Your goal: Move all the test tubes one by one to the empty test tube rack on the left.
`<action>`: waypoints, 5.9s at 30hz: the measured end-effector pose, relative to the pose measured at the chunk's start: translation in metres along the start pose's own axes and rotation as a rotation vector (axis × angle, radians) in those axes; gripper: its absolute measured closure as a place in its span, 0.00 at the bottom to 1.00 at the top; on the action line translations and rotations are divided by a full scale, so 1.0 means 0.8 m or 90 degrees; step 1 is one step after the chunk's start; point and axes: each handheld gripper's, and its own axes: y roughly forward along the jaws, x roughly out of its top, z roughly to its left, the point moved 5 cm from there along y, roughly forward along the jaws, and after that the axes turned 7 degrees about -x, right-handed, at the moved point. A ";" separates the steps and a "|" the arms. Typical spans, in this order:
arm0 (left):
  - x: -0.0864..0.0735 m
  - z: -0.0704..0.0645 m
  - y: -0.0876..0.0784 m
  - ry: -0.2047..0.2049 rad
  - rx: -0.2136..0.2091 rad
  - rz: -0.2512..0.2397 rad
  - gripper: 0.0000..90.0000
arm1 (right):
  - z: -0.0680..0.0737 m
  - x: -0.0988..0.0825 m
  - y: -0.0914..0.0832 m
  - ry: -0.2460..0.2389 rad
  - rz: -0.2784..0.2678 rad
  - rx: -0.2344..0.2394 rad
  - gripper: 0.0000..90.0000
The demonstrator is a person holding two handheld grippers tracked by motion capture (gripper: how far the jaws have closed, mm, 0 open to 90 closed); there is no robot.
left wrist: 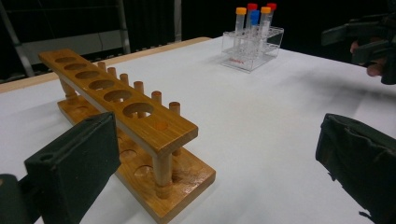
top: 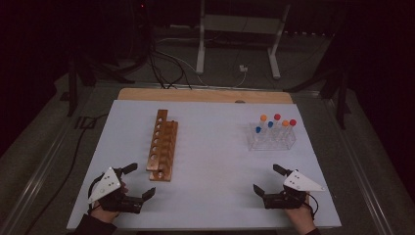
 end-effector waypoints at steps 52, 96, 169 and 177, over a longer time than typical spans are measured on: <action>0.001 0.001 -0.002 -0.008 -0.004 -0.003 0.01 | -0.039 0.107 0.014 0.058 0.062 -0.029 0.00; 0.000 0.001 -0.001 -0.010 -0.011 0.001 0.01 | -0.104 0.078 0.133 0.081 0.209 -0.115 0.84; 0.116 -0.041 0.083 -0.021 -0.136 0.052 0.03 | 0.055 0.120 0.082 -0.086 0.185 0.078 0.85; 0.128 -0.055 0.110 0.003 -0.157 0.061 0.08 | 0.076 0.110 0.081 -0.094 0.188 0.107 0.85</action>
